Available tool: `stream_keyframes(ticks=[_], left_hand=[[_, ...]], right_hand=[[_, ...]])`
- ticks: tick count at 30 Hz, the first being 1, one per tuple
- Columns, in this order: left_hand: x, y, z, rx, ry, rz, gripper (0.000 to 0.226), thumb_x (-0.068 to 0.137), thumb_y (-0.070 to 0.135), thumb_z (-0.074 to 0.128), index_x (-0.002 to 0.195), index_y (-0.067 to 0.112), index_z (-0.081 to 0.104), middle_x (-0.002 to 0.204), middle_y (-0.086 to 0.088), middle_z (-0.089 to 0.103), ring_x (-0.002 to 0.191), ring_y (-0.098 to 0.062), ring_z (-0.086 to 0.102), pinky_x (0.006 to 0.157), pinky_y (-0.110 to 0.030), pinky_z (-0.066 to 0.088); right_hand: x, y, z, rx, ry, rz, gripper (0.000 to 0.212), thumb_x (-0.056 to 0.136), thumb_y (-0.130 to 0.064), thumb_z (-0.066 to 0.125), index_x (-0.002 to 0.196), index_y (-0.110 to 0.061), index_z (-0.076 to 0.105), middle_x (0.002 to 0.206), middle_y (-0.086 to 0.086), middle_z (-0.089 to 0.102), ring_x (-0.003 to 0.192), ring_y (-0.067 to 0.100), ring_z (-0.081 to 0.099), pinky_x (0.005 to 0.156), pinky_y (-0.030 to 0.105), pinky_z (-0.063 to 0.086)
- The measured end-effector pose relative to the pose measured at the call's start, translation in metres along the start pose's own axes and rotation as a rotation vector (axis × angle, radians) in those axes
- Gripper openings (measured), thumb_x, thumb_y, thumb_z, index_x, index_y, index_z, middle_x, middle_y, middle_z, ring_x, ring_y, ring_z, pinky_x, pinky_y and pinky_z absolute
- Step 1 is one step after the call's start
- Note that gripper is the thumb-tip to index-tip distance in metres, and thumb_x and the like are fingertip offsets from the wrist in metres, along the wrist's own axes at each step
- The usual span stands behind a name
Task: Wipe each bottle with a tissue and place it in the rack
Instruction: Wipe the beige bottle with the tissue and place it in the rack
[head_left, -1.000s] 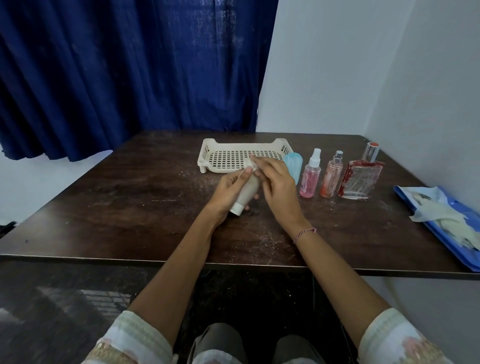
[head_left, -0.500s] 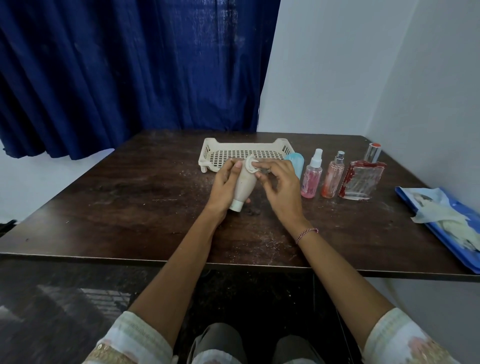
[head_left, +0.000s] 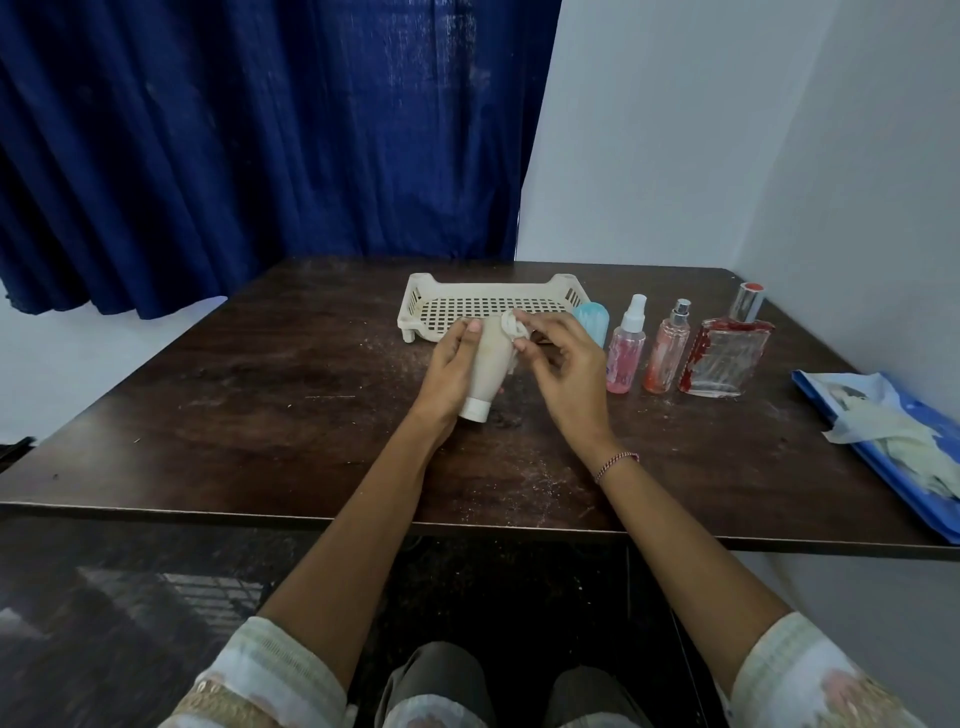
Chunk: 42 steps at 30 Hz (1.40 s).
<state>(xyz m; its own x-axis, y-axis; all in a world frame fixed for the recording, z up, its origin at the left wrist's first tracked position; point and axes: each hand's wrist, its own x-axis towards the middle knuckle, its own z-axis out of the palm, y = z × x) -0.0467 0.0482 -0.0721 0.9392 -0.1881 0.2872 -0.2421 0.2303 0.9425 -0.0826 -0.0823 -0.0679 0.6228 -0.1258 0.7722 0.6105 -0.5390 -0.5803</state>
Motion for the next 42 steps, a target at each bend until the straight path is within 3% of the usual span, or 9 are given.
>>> stream_keyframes(ticks=[6, 11, 15, 17, 24, 28, 32, 37, 42], left_hand=[[0.002, -0.002, -0.003, -0.072, 0.028, -0.019, 0.032, 0.100, 0.029, 0.040, 0.112, 0.003, 0.054, 0.096, -0.007, 0.063, 0.078, -0.015, 0.061, 0.063, -0.025, 0.054], [0.008, -0.004, -0.010, -0.201, 0.114, -0.103, 0.032, 0.098, 0.037, 0.042, 0.111, 0.011, 0.055, 0.109, -0.017, 0.063, 0.076, -0.023, 0.062, 0.051, -0.030, 0.055], [0.013, -0.006, -0.014, -0.226, 0.192, -0.133, 0.035, 0.098, 0.038, 0.042, 0.117, 0.012, 0.056, 0.120, -0.013, 0.061, 0.105, -0.026, 0.061, 0.090, -0.041, 0.053], [0.014, -0.005, -0.012, -0.231, 0.165, -0.154, 0.032, 0.099, 0.035, 0.041, 0.116, 0.012, 0.056, 0.121, -0.014, 0.060, 0.108, -0.026, 0.058, 0.096, -0.043, 0.048], [0.011, -0.002, -0.007, -0.301, -0.008, -0.214, 0.029, 0.102, 0.027, 0.036, 0.108, 0.009, 0.057, 0.108, -0.013, 0.063, 0.096, -0.023, 0.060, 0.090, -0.039, 0.049], [0.008, -0.003, -0.005, -0.183, -0.070, -0.221, 0.026, 0.102, 0.026, 0.036, 0.101, 0.014, 0.059, 0.090, -0.005, 0.064, 0.075, -0.014, 0.059, 0.067, -0.027, 0.051], [0.010, -0.005, -0.007, -0.214, -0.025, -0.214, 0.028, 0.102, 0.024, 0.036, 0.099, 0.010, 0.060, 0.092, -0.007, 0.064, 0.080, -0.016, 0.060, 0.072, -0.028, 0.051], [0.012, -0.002, -0.011, -0.219, 0.133, -0.201, 0.027, 0.101, 0.030, 0.040, 0.097, 0.008, 0.056, 0.074, -0.006, 0.061, 0.055, -0.014, 0.059, 0.048, -0.027, 0.051], [0.014, -0.001, -0.014, -0.215, 0.277, -0.109, 0.025, 0.099, 0.030, 0.043, 0.097, 0.012, 0.060, 0.088, -0.004, 0.064, 0.075, -0.013, 0.061, 0.065, -0.027, 0.053]], right_hand=[[-0.002, 0.001, 0.003, 0.047, -0.062, -0.021, 0.025, 0.081, -0.002, 0.067, 0.107, -0.005, 0.067, 0.099, 0.002, 0.059, 0.091, 0.009, 0.059, 0.079, 0.023, 0.054], [-0.009, 0.000, 0.007, 0.111, -0.255, -0.024, 0.026, 0.075, -0.004, 0.074, 0.100, -0.007, 0.069, 0.096, 0.002, 0.061, 0.084, 0.007, 0.061, 0.074, 0.018, 0.054], [-0.011, 0.000, 0.009, 0.146, -0.406, -0.013, 0.025, 0.071, -0.007, 0.078, 0.095, -0.007, 0.071, 0.090, 0.001, 0.062, 0.083, 0.007, 0.061, 0.071, 0.019, 0.054], [-0.010, 0.001, 0.008, 0.154, -0.397, -0.006, 0.024, 0.071, -0.008, 0.079, 0.094, -0.008, 0.072, 0.088, -0.001, 0.063, 0.082, 0.008, 0.062, 0.071, 0.022, 0.055], [-0.005, 0.000, 0.002, 0.168, -0.174, 0.012, 0.022, 0.075, -0.006, 0.074, 0.097, -0.008, 0.070, 0.094, 0.005, 0.065, 0.086, 0.013, 0.064, 0.075, 0.026, 0.056], [0.000, 0.001, 0.001, 0.168, -0.056, 0.050, 0.021, 0.078, -0.004, 0.071, 0.099, -0.003, 0.068, 0.095, 0.006, 0.063, 0.086, 0.011, 0.063, 0.075, 0.022, 0.054], [-0.004, 0.000, 0.004, 0.172, -0.128, 0.044, 0.020, 0.078, -0.005, 0.072, 0.097, -0.002, 0.068, 0.095, 0.007, 0.063, 0.083, 0.014, 0.064, 0.073, 0.024, 0.056], [-0.010, -0.002, 0.008, 0.161, -0.346, -0.002, 0.021, 0.075, -0.001, 0.074, 0.095, -0.006, 0.070, 0.095, 0.003, 0.060, 0.088, 0.010, 0.062, 0.073, 0.022, 0.055], [-0.013, -0.003, 0.009, 0.127, -0.493, -0.035, 0.022, 0.074, -0.002, 0.074, 0.095, -0.007, 0.072, 0.093, 0.004, 0.060, 0.085, 0.013, 0.061, 0.071, 0.024, 0.056]])
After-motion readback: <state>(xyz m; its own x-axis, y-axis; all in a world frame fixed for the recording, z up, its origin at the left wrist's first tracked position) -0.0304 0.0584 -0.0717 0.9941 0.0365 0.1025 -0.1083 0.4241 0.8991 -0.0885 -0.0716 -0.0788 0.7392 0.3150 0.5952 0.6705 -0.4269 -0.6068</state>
